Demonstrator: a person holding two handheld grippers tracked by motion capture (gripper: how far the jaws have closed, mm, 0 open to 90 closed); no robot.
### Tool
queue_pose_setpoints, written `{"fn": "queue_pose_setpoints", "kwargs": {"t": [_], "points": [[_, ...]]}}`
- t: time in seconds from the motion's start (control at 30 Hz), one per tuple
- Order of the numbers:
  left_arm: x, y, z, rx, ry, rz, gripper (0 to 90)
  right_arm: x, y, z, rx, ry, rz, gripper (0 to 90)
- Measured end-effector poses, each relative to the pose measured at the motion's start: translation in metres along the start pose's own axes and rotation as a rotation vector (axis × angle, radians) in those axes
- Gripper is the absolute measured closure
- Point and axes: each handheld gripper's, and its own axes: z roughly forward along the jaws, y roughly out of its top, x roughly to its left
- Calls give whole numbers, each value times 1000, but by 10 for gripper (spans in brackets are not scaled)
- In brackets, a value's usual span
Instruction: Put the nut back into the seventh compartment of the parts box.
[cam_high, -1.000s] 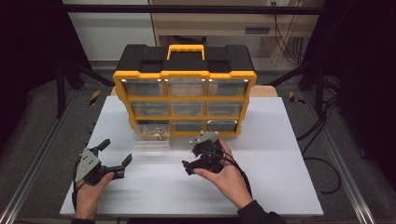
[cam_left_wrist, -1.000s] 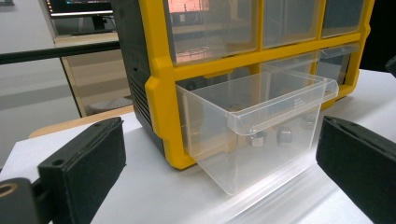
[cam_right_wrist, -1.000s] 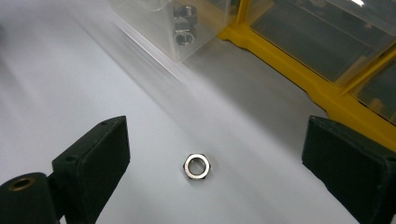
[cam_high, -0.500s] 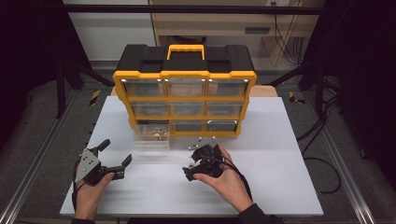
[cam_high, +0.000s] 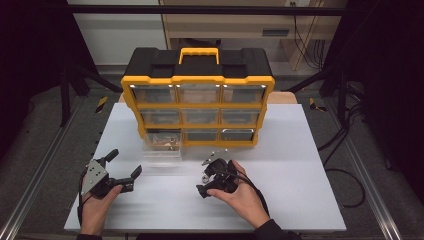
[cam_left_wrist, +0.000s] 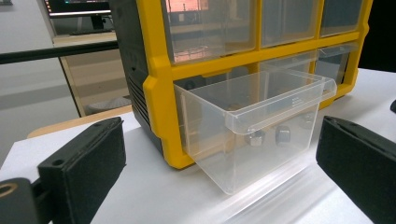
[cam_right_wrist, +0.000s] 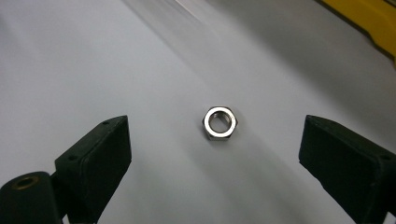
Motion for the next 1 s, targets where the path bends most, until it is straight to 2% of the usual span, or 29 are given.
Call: {"fn": "queue_pose_setpoints", "kwargs": {"t": [0.17, 0.27, 0.4, 0.53, 0.57, 0.6, 0.7, 0.73, 0.8, 0.83, 0.9, 0.97, 1.0], "points": [[0, 0, 1, 0, -2, 0, 12, 2, 2, 8, 31, 17, 7, 129], [0, 0, 1, -1, -2, 1, 12, 4, 4, 11, 32, 28, -4, 130], [1, 0, 0, -5, 0, -5, 12, 5, 7, 12, 43, 18, -30, 132], [1, 0, 0, -3, -3, -4, 12, 5, 10, 11, 51, 13, -23, 150], [1, 0, 0, -4, -4, -6, 12, 6, 10, 11, 58, 18, -5, 162], [1, 0, 0, -5, -4, -7, 12, 4, 10, 12, 55, 22, -19, 163], [1, 0, 0, -5, -3, -9, 12, 2, 11, 13, 55, 43, -10, 184], [1, 0, 0, -7, -2, -11, 12, 3, 12, 13, 65, 38, 9, 191], [2, 0, 0, -8, -1, -12, 12, 3, 12, 13, 70, 30, 5, 221], [2, 0, 0, -7, -2, -12, 12, 0, 12, 13, 65, 35, -16, 234], [2, 0, 1, -5, -4, -9, 12, 0, 13, 12, 72, 29, 9, 272], [1, 0, 1, -2, -6, -6, 12, -4, 12, 11, 73, 24, -2, 318], [1, 0, 1, -2, -5, -5, 12, -4, 13, 11, 82, 9, 25, 328]]}}
